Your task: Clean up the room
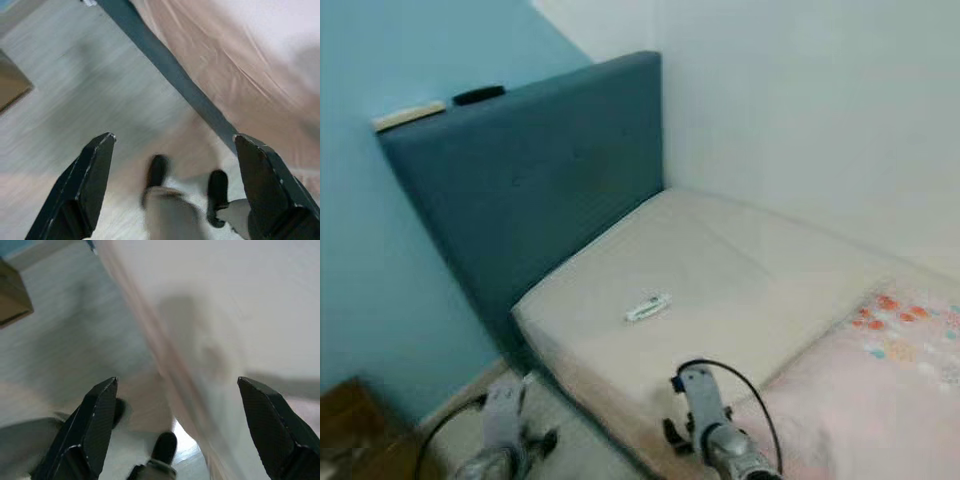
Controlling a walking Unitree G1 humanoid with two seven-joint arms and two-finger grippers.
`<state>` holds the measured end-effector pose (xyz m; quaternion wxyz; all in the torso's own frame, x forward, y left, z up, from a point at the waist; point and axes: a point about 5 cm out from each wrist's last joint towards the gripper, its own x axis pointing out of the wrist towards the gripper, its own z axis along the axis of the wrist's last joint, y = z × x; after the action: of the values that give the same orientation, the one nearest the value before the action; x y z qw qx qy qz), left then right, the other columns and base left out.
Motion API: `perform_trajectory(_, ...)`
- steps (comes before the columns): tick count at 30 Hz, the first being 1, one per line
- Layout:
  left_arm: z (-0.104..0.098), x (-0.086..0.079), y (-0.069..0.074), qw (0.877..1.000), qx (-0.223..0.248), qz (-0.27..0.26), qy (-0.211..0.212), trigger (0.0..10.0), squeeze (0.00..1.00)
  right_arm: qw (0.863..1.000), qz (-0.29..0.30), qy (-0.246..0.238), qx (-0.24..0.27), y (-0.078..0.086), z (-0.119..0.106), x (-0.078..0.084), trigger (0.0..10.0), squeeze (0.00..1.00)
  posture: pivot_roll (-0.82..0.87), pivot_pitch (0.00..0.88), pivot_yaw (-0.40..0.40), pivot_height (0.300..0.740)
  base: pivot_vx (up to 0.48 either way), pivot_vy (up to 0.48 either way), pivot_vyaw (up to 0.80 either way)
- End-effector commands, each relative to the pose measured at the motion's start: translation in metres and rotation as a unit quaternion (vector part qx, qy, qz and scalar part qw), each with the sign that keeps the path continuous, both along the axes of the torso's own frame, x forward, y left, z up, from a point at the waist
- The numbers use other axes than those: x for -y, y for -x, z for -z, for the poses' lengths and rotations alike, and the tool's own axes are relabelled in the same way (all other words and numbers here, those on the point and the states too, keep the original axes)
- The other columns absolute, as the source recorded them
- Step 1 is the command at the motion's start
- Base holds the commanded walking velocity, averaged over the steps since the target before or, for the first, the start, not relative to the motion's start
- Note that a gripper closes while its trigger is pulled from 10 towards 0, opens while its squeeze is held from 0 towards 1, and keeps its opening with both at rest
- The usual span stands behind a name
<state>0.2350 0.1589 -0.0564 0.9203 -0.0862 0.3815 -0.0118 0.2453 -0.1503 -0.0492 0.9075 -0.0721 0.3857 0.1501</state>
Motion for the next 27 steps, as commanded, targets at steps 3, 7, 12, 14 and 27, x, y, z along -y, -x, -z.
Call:
perform_trajectory(3,-0.001,-0.004,-0.001,1.000,0.003,-0.011,-0.005,10.0,0.00,1.000,0.000,-0.003,0.006,-0.002,-0.002,-0.003,10.0,0.00,0.01,0.000,-0.010,0.740,0.000,0.000,0.76)
perform_trajectory(7,-0.002,-0.004,-0.003,1.000,0.007,-0.013,-0.007,10.0,0.00,1.000,0.000,-0.003,0.006,-0.002,-0.002,-0.003,10.0,0.00,0.01,0.000,-0.009,0.740,0.000,0.000,0.76)
perform_trajectory(12,-0.003,-0.004,-0.004,1.000,0.009,-0.018,-0.004,10.0,0.00,1.000,0.002,-0.001,0.008,-0.003,-0.002,-0.002,10.0,0.00,0.01,0.000,-0.010,0.740,0.000,0.000,0.76)
perform_trajectory(14,-0.003,-0.003,-0.004,1.000,0.010,-0.018,0.001,10.0,0.00,1.000,0.004,0.000,0.008,-0.003,-0.002,-0.001,10.0,0.00,0.01,0.000,-0.011,0.740,0.000,0.000,0.76)
perform_trajectory(27,-0.003,0.009,-0.004,0.999,0.014,0.020,0.022,10.0,0.00,0.995,0.088,0.011,0.038,-0.019,-0.015,0.024,10.0,0.00,-0.02,0.000,-0.011,0.740,0.042,0.000,0.29)
